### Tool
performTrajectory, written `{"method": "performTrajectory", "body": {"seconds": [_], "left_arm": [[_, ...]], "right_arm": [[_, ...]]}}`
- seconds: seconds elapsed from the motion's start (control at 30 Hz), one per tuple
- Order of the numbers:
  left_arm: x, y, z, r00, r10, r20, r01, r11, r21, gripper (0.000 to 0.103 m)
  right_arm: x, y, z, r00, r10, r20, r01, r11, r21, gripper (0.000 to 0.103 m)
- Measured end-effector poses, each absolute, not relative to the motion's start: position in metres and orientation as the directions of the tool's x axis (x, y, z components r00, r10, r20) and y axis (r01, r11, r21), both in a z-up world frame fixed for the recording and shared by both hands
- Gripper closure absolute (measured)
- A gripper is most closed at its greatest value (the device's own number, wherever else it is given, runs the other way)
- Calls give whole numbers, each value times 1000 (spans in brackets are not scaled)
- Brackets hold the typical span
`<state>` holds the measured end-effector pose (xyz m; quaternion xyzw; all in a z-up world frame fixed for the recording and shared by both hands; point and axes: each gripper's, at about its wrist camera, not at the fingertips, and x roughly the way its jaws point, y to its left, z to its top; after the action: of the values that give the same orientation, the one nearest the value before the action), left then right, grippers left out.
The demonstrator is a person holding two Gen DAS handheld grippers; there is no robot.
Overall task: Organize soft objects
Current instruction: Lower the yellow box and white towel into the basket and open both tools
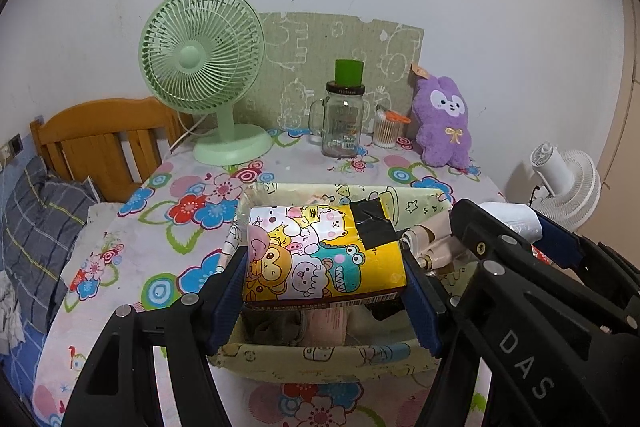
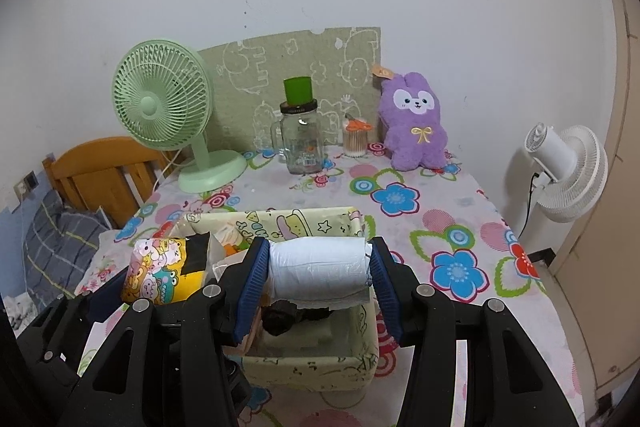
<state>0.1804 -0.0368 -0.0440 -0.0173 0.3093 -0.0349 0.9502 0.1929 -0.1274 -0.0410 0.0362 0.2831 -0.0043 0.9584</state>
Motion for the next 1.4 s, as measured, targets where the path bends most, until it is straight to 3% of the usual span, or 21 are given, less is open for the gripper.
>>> {"method": "performTrajectory", "body": {"seconds": [0.27, 0.37, 0.67, 1.03, 1.4], "left_arm": [[186, -40, -54, 788, -111, -605, 85, 994, -72, 27], [188, -41, -58, 781, -105, -616, 85, 994, -62, 19], [186, -35, -57, 783, -96, -615, 70, 995, -66, 8], [192, -26, -49, 797, -14, -604, 32, 999, 19, 6], [210, -16, -50, 797, 14, -604, 2, 1000, 25, 3]], "right_arm": [[204, -132, -53, 825, -2, -565, 51, 996, 71, 49], [207, -134, -55, 819, -16, -573, 66, 996, 65, 49], [205, -133, -54, 825, -18, -565, 66, 996, 65, 50], [214, -114, -51, 834, 29, -551, 11, 998, 68, 49], [242, -100, -57, 818, 131, -560, -52, 987, 154, 49]]}}
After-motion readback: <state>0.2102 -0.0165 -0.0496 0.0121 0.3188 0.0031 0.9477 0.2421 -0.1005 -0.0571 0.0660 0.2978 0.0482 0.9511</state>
